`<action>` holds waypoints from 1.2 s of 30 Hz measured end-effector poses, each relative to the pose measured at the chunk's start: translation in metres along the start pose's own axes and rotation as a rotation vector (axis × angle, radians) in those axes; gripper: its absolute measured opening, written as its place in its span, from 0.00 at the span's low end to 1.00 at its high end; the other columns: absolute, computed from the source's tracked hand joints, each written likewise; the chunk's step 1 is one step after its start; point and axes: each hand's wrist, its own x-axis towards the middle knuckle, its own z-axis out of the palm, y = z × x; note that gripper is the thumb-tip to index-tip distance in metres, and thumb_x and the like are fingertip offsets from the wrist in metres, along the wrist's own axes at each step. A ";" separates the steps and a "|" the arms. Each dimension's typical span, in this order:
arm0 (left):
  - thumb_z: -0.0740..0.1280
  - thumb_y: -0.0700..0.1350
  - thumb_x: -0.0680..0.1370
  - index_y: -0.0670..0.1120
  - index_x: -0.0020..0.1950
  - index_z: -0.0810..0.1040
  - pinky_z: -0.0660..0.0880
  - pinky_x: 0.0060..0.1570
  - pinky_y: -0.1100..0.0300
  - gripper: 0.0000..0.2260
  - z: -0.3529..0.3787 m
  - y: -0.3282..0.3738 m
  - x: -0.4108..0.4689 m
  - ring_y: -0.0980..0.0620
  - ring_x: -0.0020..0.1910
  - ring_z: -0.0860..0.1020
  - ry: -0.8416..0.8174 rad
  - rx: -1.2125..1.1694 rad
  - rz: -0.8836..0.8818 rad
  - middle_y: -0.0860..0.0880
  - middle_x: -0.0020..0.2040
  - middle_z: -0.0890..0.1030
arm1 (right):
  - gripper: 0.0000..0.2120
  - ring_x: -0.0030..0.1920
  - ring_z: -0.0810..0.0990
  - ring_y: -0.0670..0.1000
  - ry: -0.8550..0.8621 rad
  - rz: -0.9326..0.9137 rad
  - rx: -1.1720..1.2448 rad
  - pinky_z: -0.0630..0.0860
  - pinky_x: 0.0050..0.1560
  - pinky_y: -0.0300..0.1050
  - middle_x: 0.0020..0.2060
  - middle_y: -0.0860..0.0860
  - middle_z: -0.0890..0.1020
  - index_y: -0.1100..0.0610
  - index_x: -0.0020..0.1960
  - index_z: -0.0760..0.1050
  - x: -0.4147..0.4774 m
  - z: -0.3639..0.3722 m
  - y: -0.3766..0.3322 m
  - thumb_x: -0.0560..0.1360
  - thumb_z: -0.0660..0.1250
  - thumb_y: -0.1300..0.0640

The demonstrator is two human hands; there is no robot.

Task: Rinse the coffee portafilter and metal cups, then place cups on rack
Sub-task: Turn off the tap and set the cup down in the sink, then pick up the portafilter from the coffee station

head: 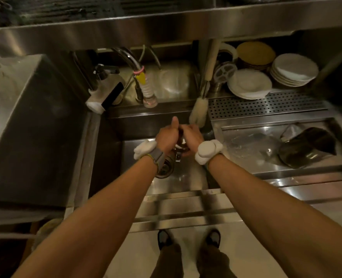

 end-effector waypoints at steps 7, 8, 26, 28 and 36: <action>0.49 0.60 0.80 0.41 0.61 0.78 0.73 0.61 0.47 0.28 0.041 0.061 -0.027 0.38 0.59 0.77 0.141 0.164 0.080 0.37 0.61 0.79 | 0.20 0.57 0.77 0.58 -0.061 -0.294 -0.292 0.73 0.51 0.48 0.58 0.59 0.77 0.59 0.62 0.73 -0.023 -0.091 -0.035 0.79 0.56 0.47; 0.50 0.60 0.80 0.40 0.61 0.77 0.74 0.61 0.46 0.29 0.053 0.070 -0.032 0.37 0.59 0.77 0.129 0.123 0.072 0.37 0.60 0.78 | 0.19 0.54 0.77 0.55 -0.053 -0.317 -0.344 0.71 0.49 0.46 0.58 0.56 0.78 0.58 0.61 0.74 -0.024 -0.106 -0.035 0.79 0.55 0.47; 0.47 0.64 0.79 0.44 0.68 0.70 0.76 0.49 0.52 0.30 0.175 0.075 -0.028 0.40 0.58 0.78 -0.033 -0.010 -0.098 0.39 0.62 0.77 | 0.16 0.50 0.80 0.61 -0.106 -0.151 -0.231 0.76 0.55 0.59 0.50 0.59 0.81 0.56 0.51 0.76 0.001 -0.205 0.016 0.76 0.56 0.47; 0.47 0.64 0.79 0.44 0.68 0.70 0.75 0.52 0.48 0.30 0.176 0.074 -0.025 0.39 0.58 0.78 -0.024 -0.012 -0.102 0.38 0.62 0.77 | 0.15 0.50 0.80 0.62 -0.109 -0.149 -0.205 0.76 0.55 0.59 0.49 0.59 0.82 0.55 0.48 0.77 0.002 -0.207 0.013 0.76 0.57 0.47; 0.51 0.58 0.81 0.40 0.55 0.79 0.70 0.52 0.55 0.25 0.171 0.089 -0.026 0.40 0.56 0.78 0.210 0.367 0.135 0.38 0.55 0.80 | 0.19 0.53 0.77 0.59 -0.051 -0.260 -0.511 0.71 0.51 0.49 0.53 0.59 0.79 0.61 0.55 0.77 -0.005 -0.234 -0.009 0.77 0.56 0.48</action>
